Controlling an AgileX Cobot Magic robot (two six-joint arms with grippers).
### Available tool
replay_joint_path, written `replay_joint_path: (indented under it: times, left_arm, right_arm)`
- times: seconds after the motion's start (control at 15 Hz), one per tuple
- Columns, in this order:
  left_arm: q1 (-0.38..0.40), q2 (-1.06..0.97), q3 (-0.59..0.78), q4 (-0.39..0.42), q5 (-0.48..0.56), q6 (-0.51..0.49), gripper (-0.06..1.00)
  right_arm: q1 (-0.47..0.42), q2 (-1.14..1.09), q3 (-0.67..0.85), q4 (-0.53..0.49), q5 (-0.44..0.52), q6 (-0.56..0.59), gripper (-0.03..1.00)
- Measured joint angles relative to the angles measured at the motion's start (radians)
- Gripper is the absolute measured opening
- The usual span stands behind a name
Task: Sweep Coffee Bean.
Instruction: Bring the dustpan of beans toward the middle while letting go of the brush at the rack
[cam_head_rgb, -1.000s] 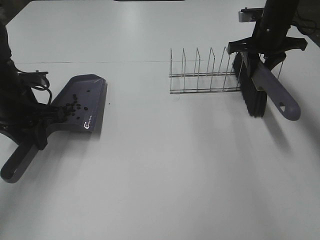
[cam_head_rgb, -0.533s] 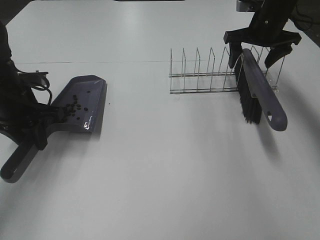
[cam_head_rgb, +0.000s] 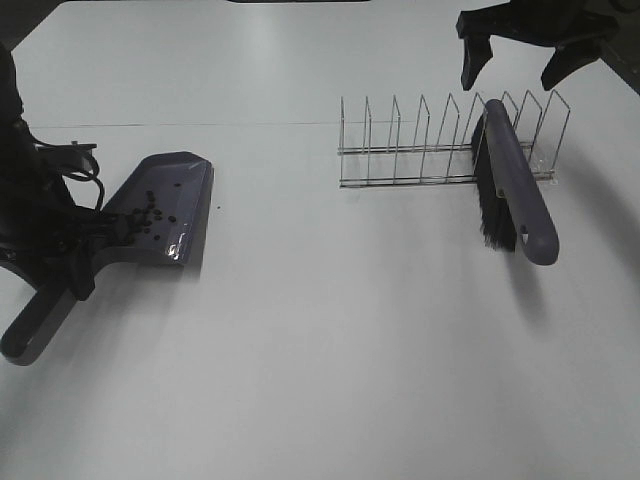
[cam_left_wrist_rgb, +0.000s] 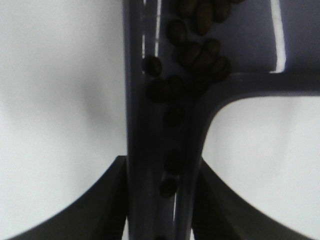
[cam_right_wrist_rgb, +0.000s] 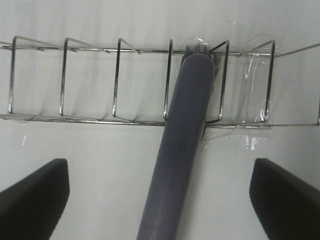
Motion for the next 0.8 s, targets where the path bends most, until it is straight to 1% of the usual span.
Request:
replay_joint_path:
  times: [0.13,0.27,0.33,0.4,0.6,0.8]
  left_arm:
    - [0.000,0.000,0.000,0.000,0.000,0.000,0.31]
    - [0.000,0.000,0.000,0.000,-0.004,-0.010,0.31]
    - [0.000,0.000,0.000,0.000,-0.025,-0.038,0.31]
    - [0.000,0.000,0.000,0.000,-0.035,-0.040,0.31]
    - [0.000,0.000,0.000,-0.008,-0.075,-0.041,0.31]
    - [0.000,0.006,0.000,-0.008,-0.100,-0.041,0.31]
  right_arm:
    - [0.000,-0.071,0.048,0.000,0.001,-0.005,0.89]
    - [0.000,-0.165,0.132,0.006,0.001,-0.015,0.89]
    - [0.000,-0.275,0.256,0.014,0.001,-0.046,0.87]
    - [0.000,-0.307,0.292,0.015,0.001,-0.051,0.87]
    - [0.000,-0.508,0.519,0.019,-0.003,-0.058,0.85]
    - [0.000,-0.699,0.743,0.020,-0.114,-0.058,0.85]
